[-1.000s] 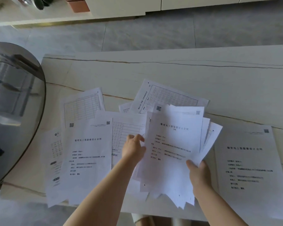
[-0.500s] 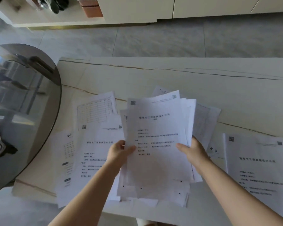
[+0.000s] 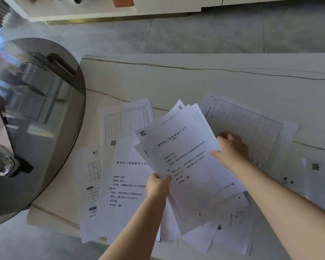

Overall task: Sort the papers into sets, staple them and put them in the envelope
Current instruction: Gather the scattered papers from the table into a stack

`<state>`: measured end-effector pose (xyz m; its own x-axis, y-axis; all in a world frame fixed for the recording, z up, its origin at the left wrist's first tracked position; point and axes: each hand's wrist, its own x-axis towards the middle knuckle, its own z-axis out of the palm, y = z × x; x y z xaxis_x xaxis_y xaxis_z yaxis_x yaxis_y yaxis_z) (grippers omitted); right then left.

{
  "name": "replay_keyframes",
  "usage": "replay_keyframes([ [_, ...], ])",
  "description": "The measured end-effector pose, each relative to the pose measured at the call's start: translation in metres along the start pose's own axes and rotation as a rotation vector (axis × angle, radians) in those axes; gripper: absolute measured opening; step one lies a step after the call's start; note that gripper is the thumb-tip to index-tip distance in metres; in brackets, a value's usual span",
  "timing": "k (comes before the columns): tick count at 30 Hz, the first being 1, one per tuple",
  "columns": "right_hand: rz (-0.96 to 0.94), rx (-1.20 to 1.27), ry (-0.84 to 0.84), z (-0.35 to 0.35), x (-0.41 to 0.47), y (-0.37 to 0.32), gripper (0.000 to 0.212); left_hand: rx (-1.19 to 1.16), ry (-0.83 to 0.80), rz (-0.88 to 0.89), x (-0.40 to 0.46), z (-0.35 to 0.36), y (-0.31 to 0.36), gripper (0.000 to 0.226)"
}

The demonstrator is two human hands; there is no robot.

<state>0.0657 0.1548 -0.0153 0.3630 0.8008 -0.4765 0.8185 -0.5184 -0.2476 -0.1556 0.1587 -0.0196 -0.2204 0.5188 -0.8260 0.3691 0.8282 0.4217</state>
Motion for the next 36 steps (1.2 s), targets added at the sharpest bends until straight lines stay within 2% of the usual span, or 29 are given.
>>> replay_keyframes([
  [4, 0.067, -0.115, 0.012, -0.006, 0.002, -0.003, 0.039, -0.061, -0.025, -0.029, 0.005, 0.000, 0.000, 0.011],
  [7, 0.121, -0.141, -0.063, -0.010, 0.004, -0.005, 0.042, -0.077, -0.015, -0.044, 0.004, 0.002, 0.001, 0.014],
  [10, 0.171, 0.011, -0.169, -0.010, 0.004, -0.005, 0.037, -0.092, -0.005, -0.054, 0.004, 0.003, 0.001, 0.014],
  [13, 0.135, 0.116, -0.210, -0.011, -0.001, -0.007, 0.041, -0.140, -0.012, -0.064, 0.001, 0.004, 0.002, 0.014],
  [16, 0.071, 0.105, -0.200, -0.014, -0.007, -0.009, 0.040, -0.167, 0.002, -0.054, -0.005, 0.006, 0.006, 0.014],
  [20, 0.072, 0.121, -0.205, -0.028, -0.010, -0.003, 0.021, -0.210, -0.031, -0.034, -0.022, 0.017, 0.019, 0.010],
  [23, 0.105, 0.041, -0.100, -0.057, -0.002, 0.016, 0.016, -0.238, -0.115, -0.038, -0.035, 0.035, 0.035, 0.011],
  [25, 0.136, 0.034, -0.046, -0.078, 0.006, 0.036, 0.022, -0.261, -0.192, -0.044, -0.041, 0.051, 0.049, 0.013],
  [29, 0.248, 0.136, -0.041, -0.094, 0.022, 0.081, 0.027, -0.231, -0.286, -0.062, -0.049, 0.089, 0.070, 0.011],
  [33, 0.252, 0.159, -0.023, -0.083, 0.031, 0.106, 0.012, -0.083, -0.174, -0.038, -0.042, 0.116, 0.066, 0.012],
  [36, 0.229, 0.161, -0.050, -0.074, 0.033, 0.115, 0.019, -0.065, -0.089, -0.057, -0.038, 0.123, 0.063, 0.006],
])
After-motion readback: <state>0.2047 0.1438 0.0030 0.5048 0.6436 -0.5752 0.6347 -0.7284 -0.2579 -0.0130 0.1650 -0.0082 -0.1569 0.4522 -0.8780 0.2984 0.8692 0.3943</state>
